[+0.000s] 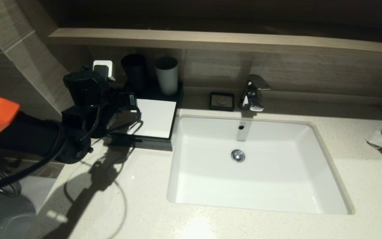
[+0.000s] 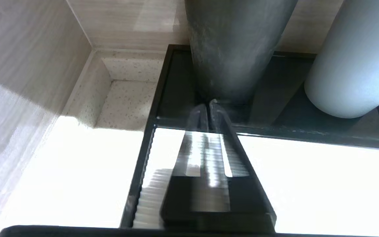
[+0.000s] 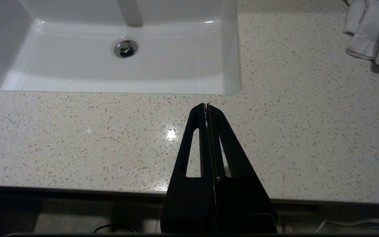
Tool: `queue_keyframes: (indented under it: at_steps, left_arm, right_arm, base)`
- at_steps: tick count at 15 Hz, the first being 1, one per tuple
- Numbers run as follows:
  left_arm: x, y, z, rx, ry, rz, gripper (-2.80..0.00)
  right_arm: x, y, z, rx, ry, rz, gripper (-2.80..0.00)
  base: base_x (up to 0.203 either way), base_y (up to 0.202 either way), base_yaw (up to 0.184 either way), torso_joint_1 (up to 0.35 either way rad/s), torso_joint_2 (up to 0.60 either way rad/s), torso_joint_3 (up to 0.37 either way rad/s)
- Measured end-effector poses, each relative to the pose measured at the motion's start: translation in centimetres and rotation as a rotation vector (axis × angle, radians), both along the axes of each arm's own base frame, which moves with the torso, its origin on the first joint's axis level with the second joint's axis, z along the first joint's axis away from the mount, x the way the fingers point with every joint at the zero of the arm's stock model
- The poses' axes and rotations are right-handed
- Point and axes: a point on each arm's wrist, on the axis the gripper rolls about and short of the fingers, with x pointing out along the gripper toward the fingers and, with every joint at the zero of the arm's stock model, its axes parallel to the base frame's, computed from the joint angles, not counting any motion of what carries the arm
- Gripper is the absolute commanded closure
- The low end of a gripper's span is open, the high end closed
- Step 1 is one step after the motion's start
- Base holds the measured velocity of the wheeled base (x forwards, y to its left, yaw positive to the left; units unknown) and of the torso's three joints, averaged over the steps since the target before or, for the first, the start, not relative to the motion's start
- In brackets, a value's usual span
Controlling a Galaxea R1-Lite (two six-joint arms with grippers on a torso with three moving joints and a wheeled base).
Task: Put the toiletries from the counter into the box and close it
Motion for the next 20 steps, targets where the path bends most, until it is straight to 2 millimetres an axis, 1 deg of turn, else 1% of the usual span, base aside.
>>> queue_keyframes:
  at_steps: [5,11,20]
  left_arm:
    - [0.73,-0.24,0.0,0.005,0.017,0.002,0.0]
    - [0.52,-0.18,0.13,0.009,0.034,0.003,0.0]
    - [0.84,-0.26,-0.26,0.015,0.045,0.006,0.0]
  right_arm:
    - [0.0,0.0,0.0,0.0,0.0,0.0,0.0]
    - [0.0,0.0,0.01,0.0,-0.001,0.0,0.0]
    - [0.0,0.0,0.0,0.0,0.0,0.0,0.0]
  base:
    - [0.0,0.0,0.0,0.0,0.0,0.0]
    - [0.0,0.0,0.0,0.0,0.0,0.0]
    - [0.0,0.0,0.0,0.0,0.0,0.0]
